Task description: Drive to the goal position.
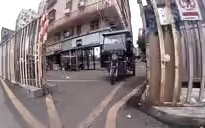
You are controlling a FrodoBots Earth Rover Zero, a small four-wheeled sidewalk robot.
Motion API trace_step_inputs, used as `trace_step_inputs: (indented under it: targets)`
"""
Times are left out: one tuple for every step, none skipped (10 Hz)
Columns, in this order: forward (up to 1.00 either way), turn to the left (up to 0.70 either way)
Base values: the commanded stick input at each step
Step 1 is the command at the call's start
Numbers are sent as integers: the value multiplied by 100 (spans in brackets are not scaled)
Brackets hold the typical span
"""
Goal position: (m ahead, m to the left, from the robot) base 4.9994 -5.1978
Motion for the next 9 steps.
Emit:
trace_step_inputs:
  targets:
    - [-45, 0]
    - [-45, 0]
    - [-45, 0]
    - [-45, 0]
    - [-45, 0]
    - [-45, 0]
    - [-45, 0]
    - [-45, 0]
    - [-45, 0]
